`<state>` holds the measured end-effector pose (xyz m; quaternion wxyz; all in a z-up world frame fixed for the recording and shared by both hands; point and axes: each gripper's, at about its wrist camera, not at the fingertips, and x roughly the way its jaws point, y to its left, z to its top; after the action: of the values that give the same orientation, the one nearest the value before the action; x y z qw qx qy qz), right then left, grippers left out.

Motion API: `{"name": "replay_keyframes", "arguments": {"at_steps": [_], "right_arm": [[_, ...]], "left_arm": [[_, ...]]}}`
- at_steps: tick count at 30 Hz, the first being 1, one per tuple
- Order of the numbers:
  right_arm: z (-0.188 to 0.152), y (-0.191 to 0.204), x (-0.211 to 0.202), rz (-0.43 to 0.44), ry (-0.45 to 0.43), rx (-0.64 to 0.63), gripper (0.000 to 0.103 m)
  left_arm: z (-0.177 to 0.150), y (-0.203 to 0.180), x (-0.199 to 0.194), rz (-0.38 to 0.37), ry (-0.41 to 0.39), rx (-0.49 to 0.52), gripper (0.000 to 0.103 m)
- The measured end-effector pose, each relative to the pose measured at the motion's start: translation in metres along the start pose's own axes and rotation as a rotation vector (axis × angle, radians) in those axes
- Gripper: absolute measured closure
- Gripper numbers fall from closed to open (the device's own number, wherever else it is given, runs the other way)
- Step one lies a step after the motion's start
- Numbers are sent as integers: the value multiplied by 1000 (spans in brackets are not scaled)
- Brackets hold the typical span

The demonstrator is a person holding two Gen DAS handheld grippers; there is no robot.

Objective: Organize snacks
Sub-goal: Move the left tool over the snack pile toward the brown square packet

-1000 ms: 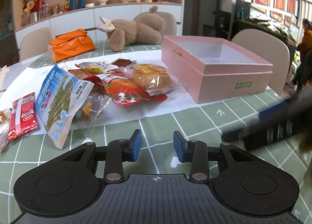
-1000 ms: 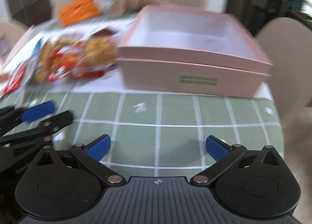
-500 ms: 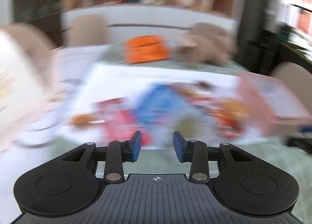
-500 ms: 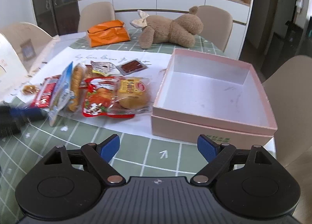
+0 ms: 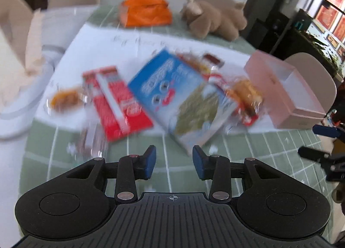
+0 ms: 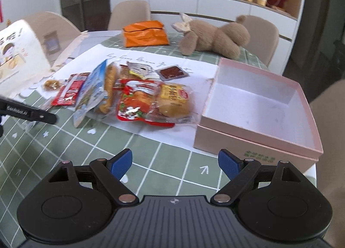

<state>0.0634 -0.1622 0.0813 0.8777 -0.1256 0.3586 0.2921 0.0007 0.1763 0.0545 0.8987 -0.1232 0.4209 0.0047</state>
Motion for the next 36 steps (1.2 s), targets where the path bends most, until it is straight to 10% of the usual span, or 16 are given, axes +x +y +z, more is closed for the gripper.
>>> {"name": "replay_keyframes", "arguments": {"at_steps": [8,22,29,36], "right_arm": [[26,19,6,50,-87,-122,16],[186,-15,184,69,58,204,31],[182,5,240,10,176,53,62],[124,27,175,241,239,69,83]], "left_arm": [[39,49,-2,209,-38,-171,63],[19,2,1,-48,69,-287,63],[6,20,-4,-2,66,-338,63],[17,19,-7,14,51,-326,63]]}}
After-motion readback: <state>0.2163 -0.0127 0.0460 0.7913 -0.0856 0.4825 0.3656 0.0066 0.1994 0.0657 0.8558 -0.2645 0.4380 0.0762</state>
